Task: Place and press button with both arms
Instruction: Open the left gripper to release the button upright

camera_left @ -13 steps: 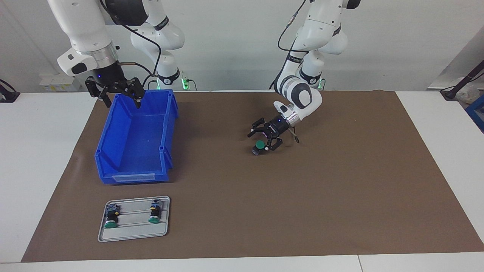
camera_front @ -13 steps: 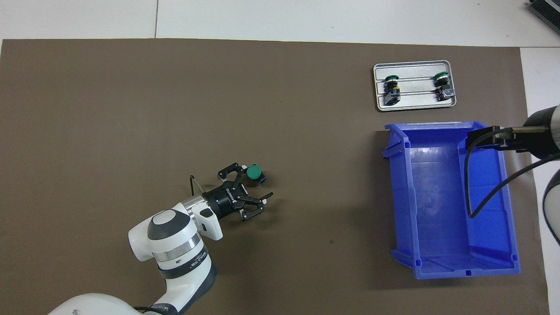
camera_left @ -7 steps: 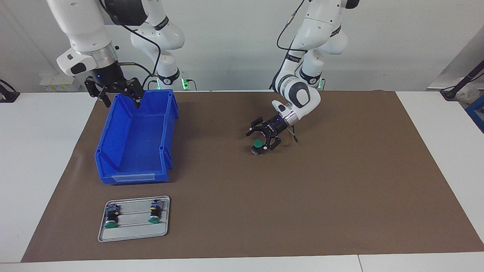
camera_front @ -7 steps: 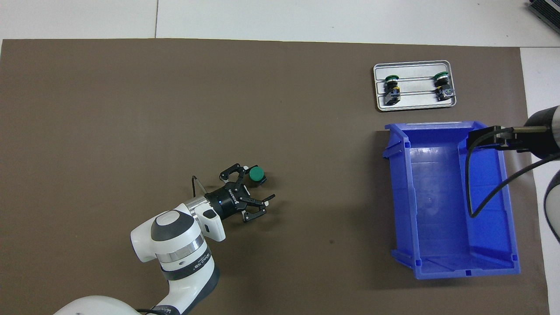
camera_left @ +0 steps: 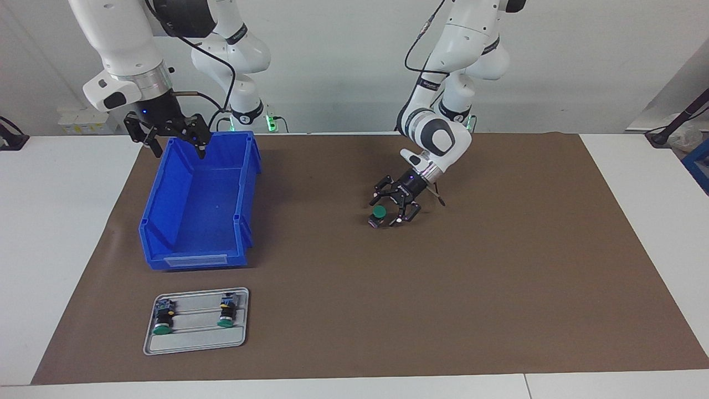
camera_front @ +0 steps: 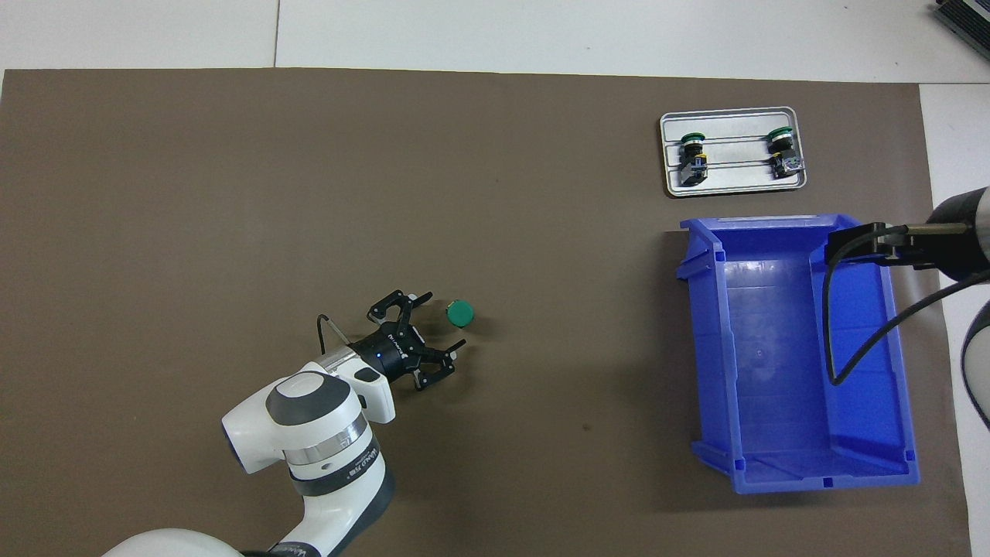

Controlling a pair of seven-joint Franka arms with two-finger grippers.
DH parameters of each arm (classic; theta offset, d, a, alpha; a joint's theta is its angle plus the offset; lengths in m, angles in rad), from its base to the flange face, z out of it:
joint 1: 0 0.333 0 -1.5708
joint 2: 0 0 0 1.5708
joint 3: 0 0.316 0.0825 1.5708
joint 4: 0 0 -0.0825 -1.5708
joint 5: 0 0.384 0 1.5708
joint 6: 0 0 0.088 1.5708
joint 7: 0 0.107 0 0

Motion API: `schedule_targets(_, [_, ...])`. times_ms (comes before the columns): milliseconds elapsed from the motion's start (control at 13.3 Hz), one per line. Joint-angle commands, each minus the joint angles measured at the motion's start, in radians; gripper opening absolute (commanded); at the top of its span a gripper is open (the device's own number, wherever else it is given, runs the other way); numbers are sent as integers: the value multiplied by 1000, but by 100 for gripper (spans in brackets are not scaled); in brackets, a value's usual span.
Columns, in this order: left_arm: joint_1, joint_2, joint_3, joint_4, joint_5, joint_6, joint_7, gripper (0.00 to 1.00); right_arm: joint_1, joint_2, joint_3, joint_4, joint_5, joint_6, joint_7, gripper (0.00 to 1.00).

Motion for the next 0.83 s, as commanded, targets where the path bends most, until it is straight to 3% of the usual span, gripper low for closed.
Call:
schedule_targets(0, [-26, -58, -7, 0, 0, 89, -52, 98, -13, -22, 7, -28, -10, 23, 14, 100])
schedule_targets(753, [-23, -91, -21, 8, 2, 187, -72, 98, -7, -22, 7, -28, -10, 18, 6, 100])
